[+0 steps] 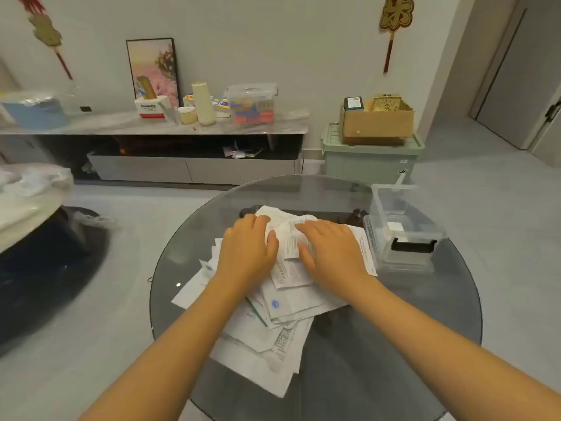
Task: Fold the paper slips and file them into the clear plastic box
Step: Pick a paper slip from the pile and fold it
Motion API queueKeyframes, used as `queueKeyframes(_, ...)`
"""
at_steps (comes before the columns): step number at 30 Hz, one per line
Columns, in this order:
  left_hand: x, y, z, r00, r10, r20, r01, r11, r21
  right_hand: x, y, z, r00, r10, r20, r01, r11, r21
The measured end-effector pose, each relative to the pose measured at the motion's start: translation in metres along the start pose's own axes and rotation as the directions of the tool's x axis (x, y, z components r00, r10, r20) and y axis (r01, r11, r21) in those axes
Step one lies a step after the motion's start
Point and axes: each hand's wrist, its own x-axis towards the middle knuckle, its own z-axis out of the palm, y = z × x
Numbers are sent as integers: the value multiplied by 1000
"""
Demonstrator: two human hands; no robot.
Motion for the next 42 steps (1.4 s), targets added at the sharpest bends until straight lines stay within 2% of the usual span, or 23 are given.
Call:
queueKeyframes(2,-14,2,-2,998,25,63,-26,999,27,-11,0,-6,985,42,169,-49,998,33)
queueKeyframes(4,-30,0,1,992,40,116,-39,999,-18,-26,4,-9,959,79,272,-94,995,43)
queueKeyframes(7,-51,2,6,984,17,175,5,992,-128,-41,4,-10,927,141,346,-176,982,71)
queueKeyframes(9,-52,2,12,979,-11,204,35,993,-116,-38,5,-7,918,187,349,-226,971,74)
queueKeyframes(11,-47,3,17,966,-26,257,32,999,-17,-30,7,-4,920,197,340,-210,978,2)
queueKeyframes(17,-40,2,36,955,36,296,-112,963,243,-16,10,8,935,142,324,-110,987,-115)
queueKeyframes(23,-34,1,44,955,74,288,-120,982,147,-12,9,11,972,-14,234,29,998,-62)
queueKeyframes(28,-33,0,36,968,200,155,-207,978,31,-21,15,0,979,34,200,-72,979,188)
queueKeyframes(31,-35,-3,27,955,286,76,-283,958,-47,-32,23,-9,969,63,237,-152,913,379)
queueKeyframes(34,-36,-4,18,952,296,80,-281,947,-156,-47,33,-22,943,91,320,-253,822,510)
queueKeyframes(39,-39,1,12,950,214,227,-111,912,-395,-72,49,-34,881,138,452,-435,611,661)
queueKeyframes(42,-42,6,11,925,165,341,51,837,-544,-78,53,-36,843,168,511,-536,342,771)
